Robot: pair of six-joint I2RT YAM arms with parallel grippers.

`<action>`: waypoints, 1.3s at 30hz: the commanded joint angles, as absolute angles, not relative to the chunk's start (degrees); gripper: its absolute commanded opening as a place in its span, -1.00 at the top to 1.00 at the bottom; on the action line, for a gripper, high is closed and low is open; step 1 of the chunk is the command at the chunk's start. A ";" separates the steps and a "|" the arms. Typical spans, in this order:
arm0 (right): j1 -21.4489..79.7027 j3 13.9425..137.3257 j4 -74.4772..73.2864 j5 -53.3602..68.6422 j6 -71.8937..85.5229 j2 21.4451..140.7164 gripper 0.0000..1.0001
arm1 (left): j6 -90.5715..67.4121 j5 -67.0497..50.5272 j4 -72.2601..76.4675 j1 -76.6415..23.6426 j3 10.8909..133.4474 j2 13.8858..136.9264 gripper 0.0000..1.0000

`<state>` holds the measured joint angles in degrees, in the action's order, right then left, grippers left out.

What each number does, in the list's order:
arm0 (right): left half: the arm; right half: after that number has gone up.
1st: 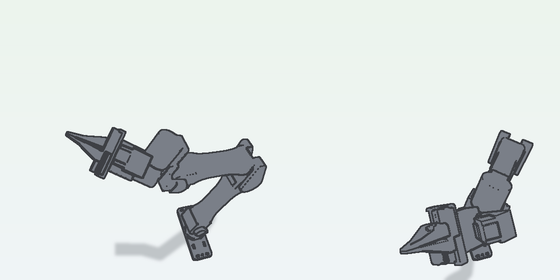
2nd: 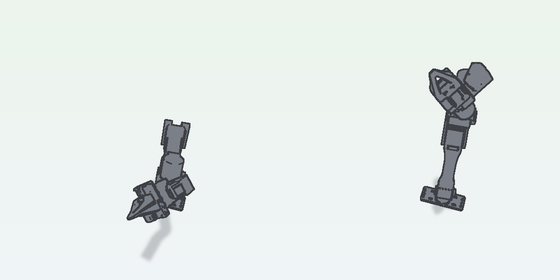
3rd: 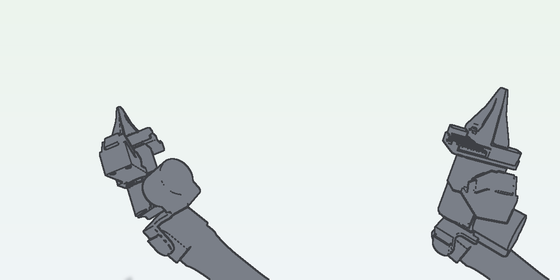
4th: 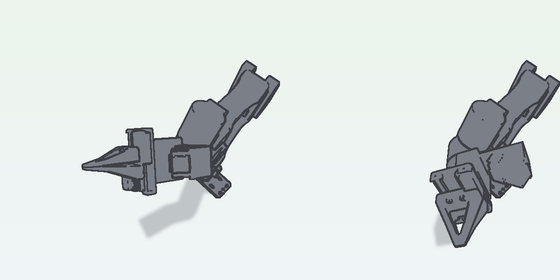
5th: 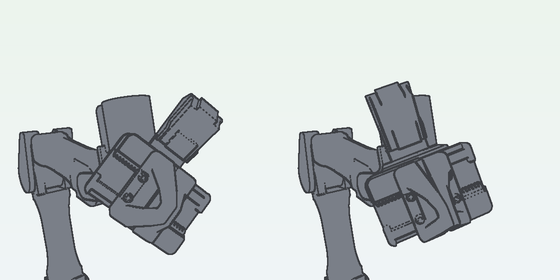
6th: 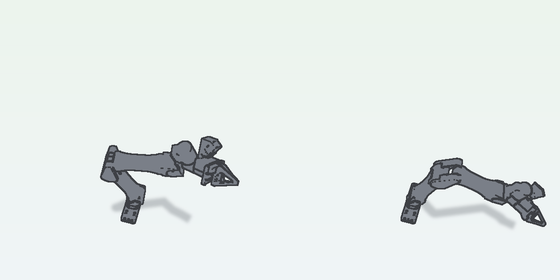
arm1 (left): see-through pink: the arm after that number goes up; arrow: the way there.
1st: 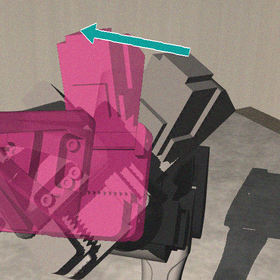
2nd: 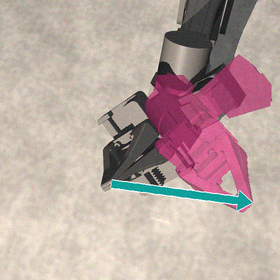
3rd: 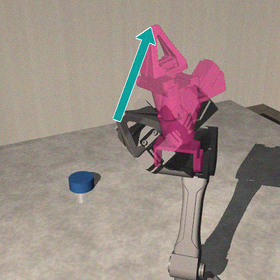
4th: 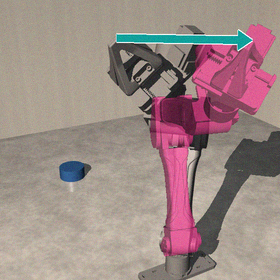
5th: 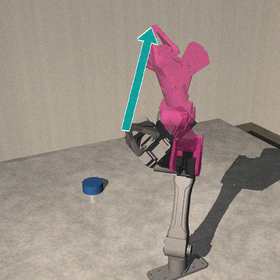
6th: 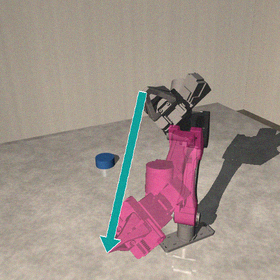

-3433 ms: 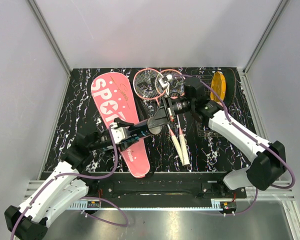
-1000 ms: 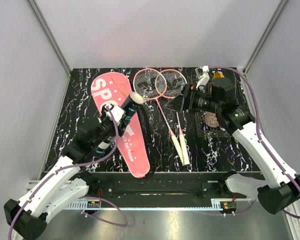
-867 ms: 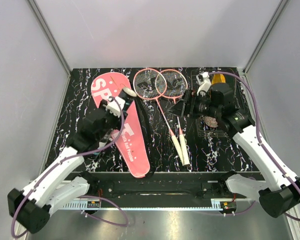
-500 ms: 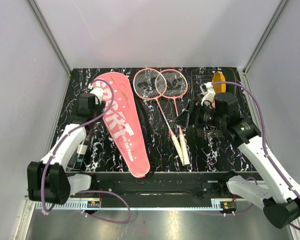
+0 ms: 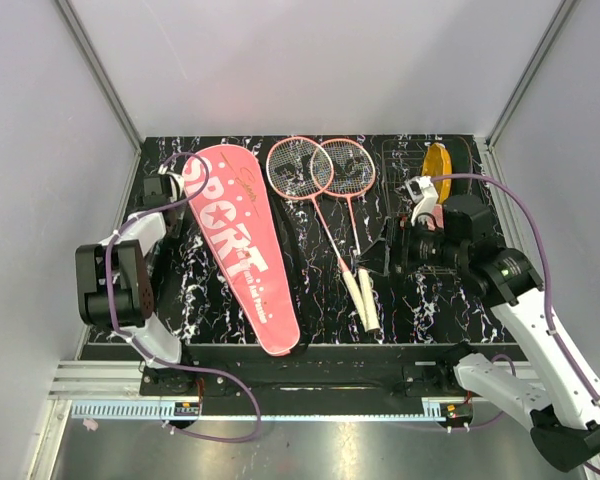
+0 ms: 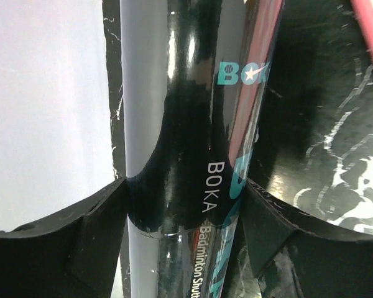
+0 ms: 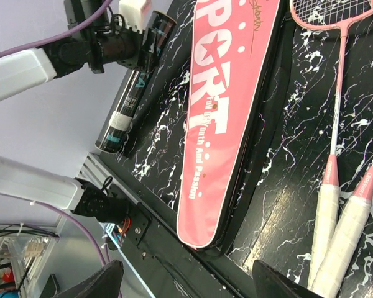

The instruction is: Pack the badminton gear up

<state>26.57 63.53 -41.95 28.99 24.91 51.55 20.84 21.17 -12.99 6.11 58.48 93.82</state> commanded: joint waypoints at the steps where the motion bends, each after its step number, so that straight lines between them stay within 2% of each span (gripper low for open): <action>1: 26.72 66.27 -45.17 30.23 21.71 49.83 -0.76 | 26.63 20.58 -8.69 9.05 62.04 96.15 1.00; 9: 26.81 66.62 -45.35 29.79 20.66 50.97 -0.76 | 24.96 16.09 -12.20 10.37 65.03 101.41 1.00; 13: 26.81 66.62 -44.91 29.79 20.57 51.42 -0.76 | 22.60 15.73 -15.28 10.55 68.01 104.14 0.92; 16: 26.81 66.71 -44.39 29.79 20.74 51.77 -0.76 | 20.31 14.95 -21.61 10.72 72.49 107.75 0.73; 17: 26.81 66.80 -44.47 29.79 20.74 51.77 -0.76 | 20.22 13.98 -22.23 10.81 72.77 108.36 0.56; 20: 26.72 66.88 -44.03 29.62 20.83 51.77 -0.77 | 19.07 10.90 -22.50 10.90 72.34 108.46 0.26; 21: 26.72 66.88 -43.95 29.53 20.74 51.85 -0.76 | 18.99 10.38 -22.59 10.90 72.16 108.46 0.00; 25: 26.81 66.88 -43.86 29.44 20.83 51.77 -0.76 | 18.37 9.76 -23.20 10.99 72.16 108.28 -0.66; 28: 26.81 66.71 -43.86 29.62 20.83 51.68 -0.76 | 17.49 9.58 -23.03 11.07 71.98 106.79 -0.81; 30: 26.81 66.53 -43.77 29.53 20.74 51.59 -0.76 | 17.23 9.84 -22.59 11.07 71.54 105.21 -0.98; 39: 26.72 65.83 -43.68 29.36 20.83 51.50 -0.76 | 14.77 13.01 -20.92 11.08 70.66 98.36 -0.98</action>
